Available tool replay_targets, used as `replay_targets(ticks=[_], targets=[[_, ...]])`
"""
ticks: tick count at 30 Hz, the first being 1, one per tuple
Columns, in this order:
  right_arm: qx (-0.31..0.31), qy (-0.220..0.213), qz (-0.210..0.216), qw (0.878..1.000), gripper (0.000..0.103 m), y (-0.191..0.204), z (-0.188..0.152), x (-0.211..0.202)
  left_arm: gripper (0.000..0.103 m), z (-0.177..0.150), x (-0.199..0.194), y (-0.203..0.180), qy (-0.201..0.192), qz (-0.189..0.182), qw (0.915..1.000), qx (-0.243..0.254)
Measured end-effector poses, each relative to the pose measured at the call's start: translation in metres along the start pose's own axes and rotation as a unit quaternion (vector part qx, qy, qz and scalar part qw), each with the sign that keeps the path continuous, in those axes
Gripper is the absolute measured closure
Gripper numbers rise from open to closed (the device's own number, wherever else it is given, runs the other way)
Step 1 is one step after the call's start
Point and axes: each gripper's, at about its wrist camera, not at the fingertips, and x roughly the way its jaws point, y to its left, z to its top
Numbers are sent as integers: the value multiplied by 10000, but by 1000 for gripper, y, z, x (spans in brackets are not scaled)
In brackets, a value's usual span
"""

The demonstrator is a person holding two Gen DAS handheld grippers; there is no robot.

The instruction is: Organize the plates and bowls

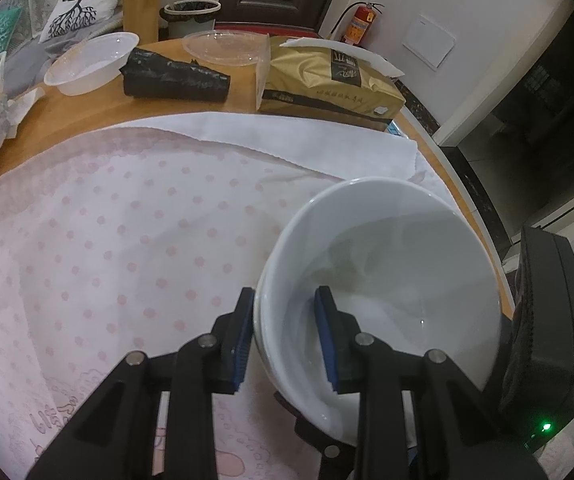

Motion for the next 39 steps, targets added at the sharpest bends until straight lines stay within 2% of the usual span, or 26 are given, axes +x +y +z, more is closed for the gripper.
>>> replay_targets(ticks=[9, 13, 20, 39], targets=[[-60, -226, -99, 9997, 2, 4, -3, -8, 76, -2, -2, -4, -11, 46, 9999, 165], [-211, -559, -216, 9980, 2, 9, -7, -20, 76, -4, -13, -6, -122, 27, 9997, 216], [-321, -800, -232, 9960, 2, 19, -14, -33, 76, -11, -30, -12, -177, 162, 9989, 402], [-376, -1130, -334, 9923, 2, 37, -29, -86, 76, -29, -79, -45, -457, 302, 9965, 632]])
